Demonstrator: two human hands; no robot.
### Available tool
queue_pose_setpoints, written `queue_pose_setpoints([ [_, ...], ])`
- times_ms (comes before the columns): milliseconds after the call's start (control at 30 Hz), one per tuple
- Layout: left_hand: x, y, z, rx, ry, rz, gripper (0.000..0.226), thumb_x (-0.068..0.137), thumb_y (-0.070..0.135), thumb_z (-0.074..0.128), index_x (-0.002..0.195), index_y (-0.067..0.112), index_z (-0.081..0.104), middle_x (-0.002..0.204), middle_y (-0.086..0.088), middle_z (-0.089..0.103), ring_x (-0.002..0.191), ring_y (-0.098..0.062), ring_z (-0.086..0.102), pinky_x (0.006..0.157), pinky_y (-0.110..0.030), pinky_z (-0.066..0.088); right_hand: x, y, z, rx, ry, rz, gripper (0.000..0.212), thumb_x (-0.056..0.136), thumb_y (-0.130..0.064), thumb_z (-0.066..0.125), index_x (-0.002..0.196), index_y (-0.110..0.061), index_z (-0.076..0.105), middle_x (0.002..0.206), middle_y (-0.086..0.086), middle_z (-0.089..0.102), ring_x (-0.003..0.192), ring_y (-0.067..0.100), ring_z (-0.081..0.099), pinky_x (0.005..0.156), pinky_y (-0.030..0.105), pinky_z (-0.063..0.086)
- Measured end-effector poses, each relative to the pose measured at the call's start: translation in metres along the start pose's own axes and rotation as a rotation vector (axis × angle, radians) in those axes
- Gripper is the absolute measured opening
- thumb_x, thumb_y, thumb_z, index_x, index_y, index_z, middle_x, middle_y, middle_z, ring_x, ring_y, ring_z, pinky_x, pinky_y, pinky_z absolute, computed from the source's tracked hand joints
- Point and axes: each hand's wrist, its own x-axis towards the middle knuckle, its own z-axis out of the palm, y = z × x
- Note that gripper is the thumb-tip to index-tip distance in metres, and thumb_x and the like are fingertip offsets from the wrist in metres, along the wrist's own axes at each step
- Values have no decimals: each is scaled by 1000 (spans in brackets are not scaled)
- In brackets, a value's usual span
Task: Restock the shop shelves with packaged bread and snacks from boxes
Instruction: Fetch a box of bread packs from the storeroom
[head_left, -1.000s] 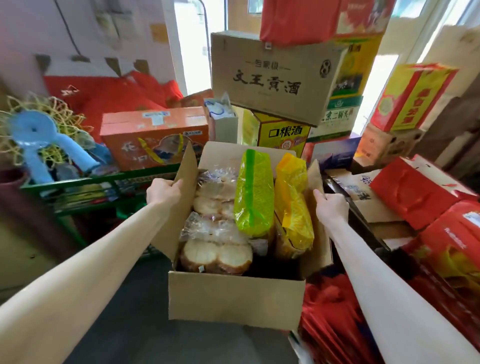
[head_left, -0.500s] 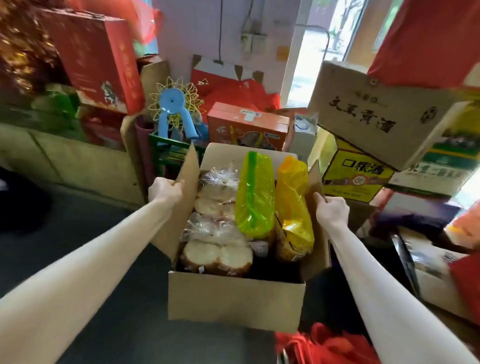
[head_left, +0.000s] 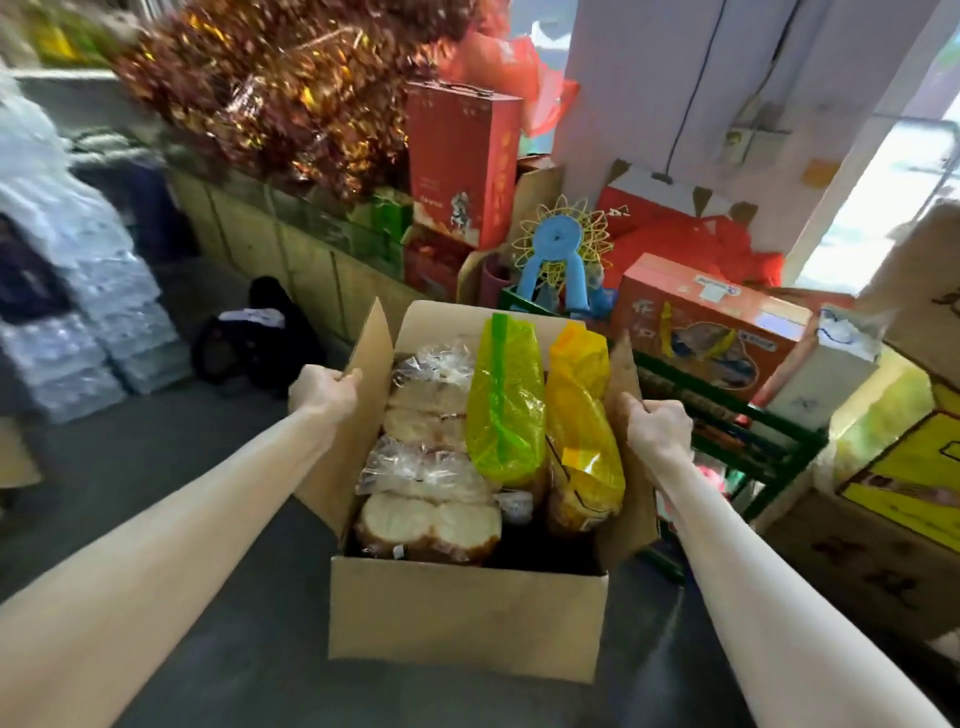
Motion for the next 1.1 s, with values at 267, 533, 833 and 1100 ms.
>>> queue_pose_setpoints([
  [267, 46, -49, -125, -29, 201, -58, 29, 98, 25, 55, 97, -1, 68, 108, -19, 62, 109, -36, 58, 81, -34, 42, -30, -97, 113, 49, -118, -127, 40, 98, -28, 55, 65, -6, 59, 79, 13, 59, 77, 28, 56, 67, 30, 36],
  [533, 82, -102, -231, -36, 405, -197, 33, 97, 26, 57, 98, -5, 68, 115, -22, 65, 107, -37, 61, 86, -37, 46, -56, -186, 221, 81, -284, -261, 52, 96, -24, 58, 48, -8, 46, 53, 6, 47, 50, 19, 44, 60, 33, 39],
  [833, 121, -170, -306, -61, 622, -413, 32, 97, 28, 57, 87, -1, 66, 115, -18, 65, 109, -37, 59, 86, -36, 45, -72, -267, 361, 76, -575, -392, 49, 96, -23, 58, 52, -4, 50, 60, 8, 52, 54, 18, 46, 65, 31, 39],
  [1100, 148, -236, -377, -119, 794, -586, 37, 99, 22, 53, 66, 5, 54, 87, -15, 57, 101, -37, 62, 86, -38, 46, -117, -338, 494, 39, -801, -493, 48, 97, -27, 56, 54, -8, 53, 61, 6, 53, 54, 17, 47, 58, 31, 40],
])
